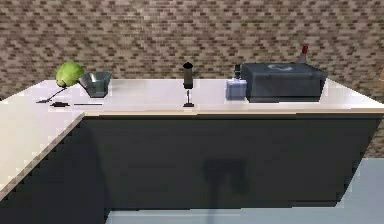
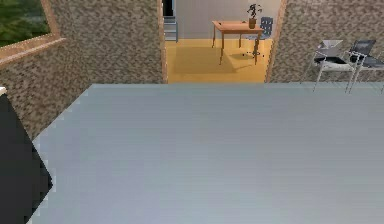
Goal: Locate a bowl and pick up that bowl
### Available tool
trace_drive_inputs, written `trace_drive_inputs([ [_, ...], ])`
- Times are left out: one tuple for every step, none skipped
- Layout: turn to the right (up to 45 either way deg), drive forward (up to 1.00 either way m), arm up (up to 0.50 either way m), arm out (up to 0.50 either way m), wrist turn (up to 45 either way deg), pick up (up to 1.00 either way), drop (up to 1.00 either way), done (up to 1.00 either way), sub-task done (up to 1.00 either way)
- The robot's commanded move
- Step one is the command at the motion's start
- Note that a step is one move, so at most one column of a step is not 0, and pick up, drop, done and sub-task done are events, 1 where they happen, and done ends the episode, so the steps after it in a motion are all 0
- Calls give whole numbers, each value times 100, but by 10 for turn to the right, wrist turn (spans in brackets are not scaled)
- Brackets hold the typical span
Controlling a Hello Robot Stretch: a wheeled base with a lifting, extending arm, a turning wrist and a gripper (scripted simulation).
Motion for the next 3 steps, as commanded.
trace_drive_inputs([
  [-30, 0, 0, 0, 0, 0, 0, 0, 0],
  [0, 35, 0, 0, 0, 0, 0, 0, 0],
  [-450, 0, 0, 0, 0, 0, 0, 0, 0],
])
